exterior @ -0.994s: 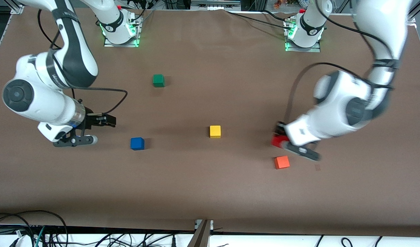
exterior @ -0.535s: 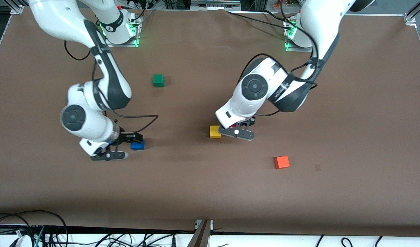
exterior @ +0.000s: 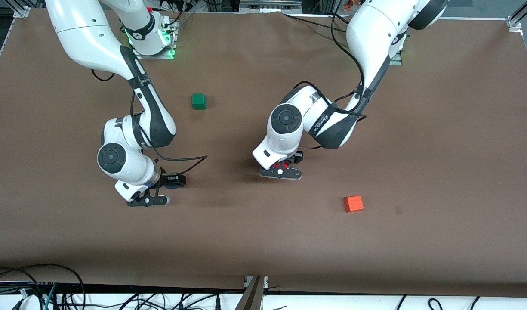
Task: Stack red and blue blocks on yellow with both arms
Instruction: 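Lower the red cube onto the yellow cube while the right gripper grasps blue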
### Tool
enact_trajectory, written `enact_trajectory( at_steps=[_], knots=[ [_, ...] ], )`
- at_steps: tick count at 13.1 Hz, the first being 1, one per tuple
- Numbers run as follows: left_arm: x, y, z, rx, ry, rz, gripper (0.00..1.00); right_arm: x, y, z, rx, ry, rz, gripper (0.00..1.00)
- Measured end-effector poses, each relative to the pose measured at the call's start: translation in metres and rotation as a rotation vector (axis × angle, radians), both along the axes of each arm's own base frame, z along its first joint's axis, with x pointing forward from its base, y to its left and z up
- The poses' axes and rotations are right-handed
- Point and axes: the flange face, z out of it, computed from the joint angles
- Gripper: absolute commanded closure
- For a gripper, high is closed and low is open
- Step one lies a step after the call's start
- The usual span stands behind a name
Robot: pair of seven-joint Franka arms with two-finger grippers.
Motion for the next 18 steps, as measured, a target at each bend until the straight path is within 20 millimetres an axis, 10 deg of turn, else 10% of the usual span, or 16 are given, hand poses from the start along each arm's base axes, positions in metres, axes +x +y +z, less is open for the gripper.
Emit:
enact_trajectory(
  at_steps=[17, 18],
  knots=[
    [-0.023, -0.031, -0.032, -0.006, 0.021, 0.009, 1.00, -0.009, -0.007, -0.031, -0.004, 0.046, -0.069, 0.25],
    [-0.022, -0.031, -0.032, -0.006, 0.021, 0.010, 0.54, -0.009, -0.007, -0.031, -0.004, 0.046, -0.069, 0.26]
  ],
)
